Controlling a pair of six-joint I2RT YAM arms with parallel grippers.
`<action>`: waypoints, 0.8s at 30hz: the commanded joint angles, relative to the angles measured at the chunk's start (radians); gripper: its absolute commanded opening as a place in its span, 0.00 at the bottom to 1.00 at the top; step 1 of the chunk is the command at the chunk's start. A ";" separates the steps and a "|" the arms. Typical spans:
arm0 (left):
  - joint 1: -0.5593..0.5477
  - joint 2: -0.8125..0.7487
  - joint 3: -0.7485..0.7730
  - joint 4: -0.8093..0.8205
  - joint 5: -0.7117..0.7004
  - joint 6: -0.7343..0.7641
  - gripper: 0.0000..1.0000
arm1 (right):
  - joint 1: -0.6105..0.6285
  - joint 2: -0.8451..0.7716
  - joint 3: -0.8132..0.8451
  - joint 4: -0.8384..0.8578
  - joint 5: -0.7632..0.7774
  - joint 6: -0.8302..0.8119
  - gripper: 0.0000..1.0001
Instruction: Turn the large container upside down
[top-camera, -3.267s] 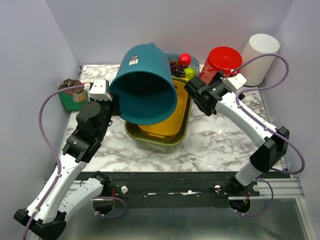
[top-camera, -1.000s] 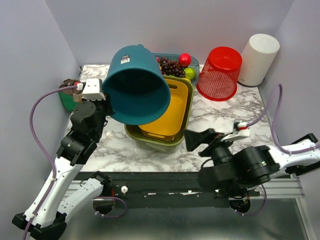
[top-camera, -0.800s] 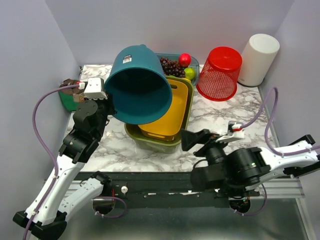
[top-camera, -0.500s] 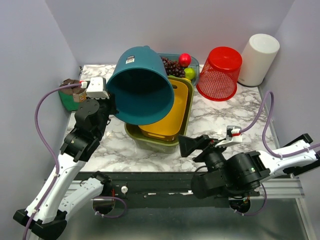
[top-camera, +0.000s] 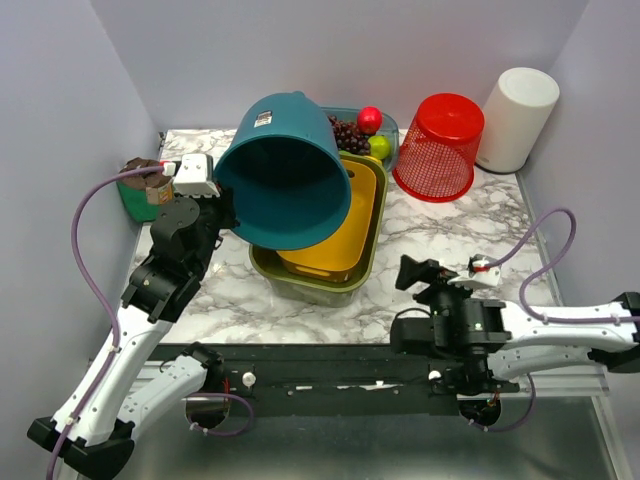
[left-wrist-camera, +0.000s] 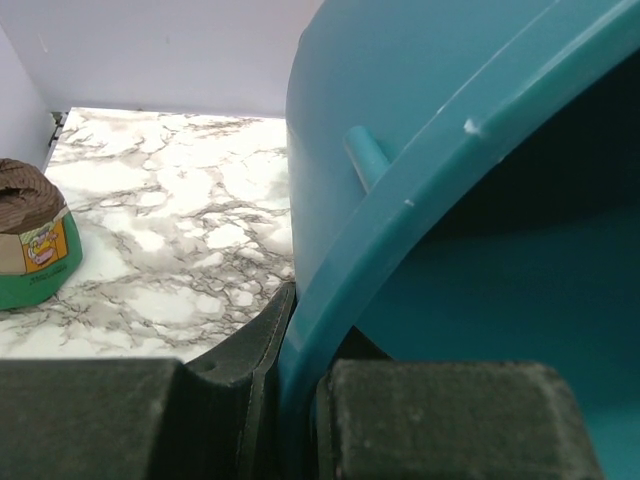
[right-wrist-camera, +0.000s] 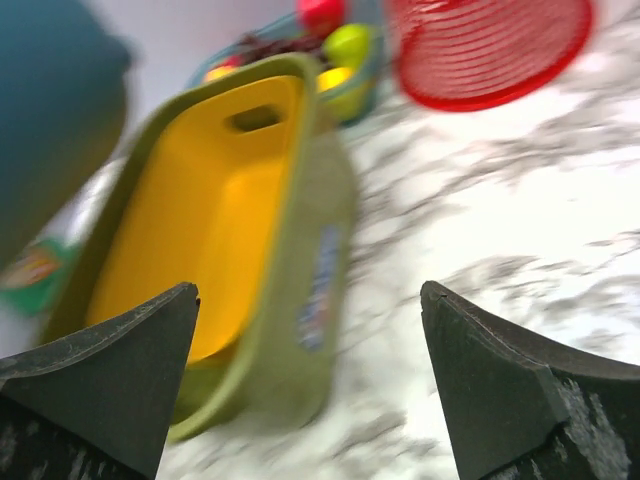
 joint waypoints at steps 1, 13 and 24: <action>-0.002 -0.027 0.023 0.118 0.018 -0.044 0.00 | -0.153 -0.027 -0.290 -0.192 0.052 0.216 1.00; -0.003 0.002 0.016 0.140 0.048 -0.051 0.00 | -0.246 0.280 -0.253 -0.185 -0.065 0.285 1.00; -0.002 0.032 0.019 0.160 0.073 -0.059 0.00 | -0.090 -0.159 -0.320 -0.190 0.079 0.333 1.00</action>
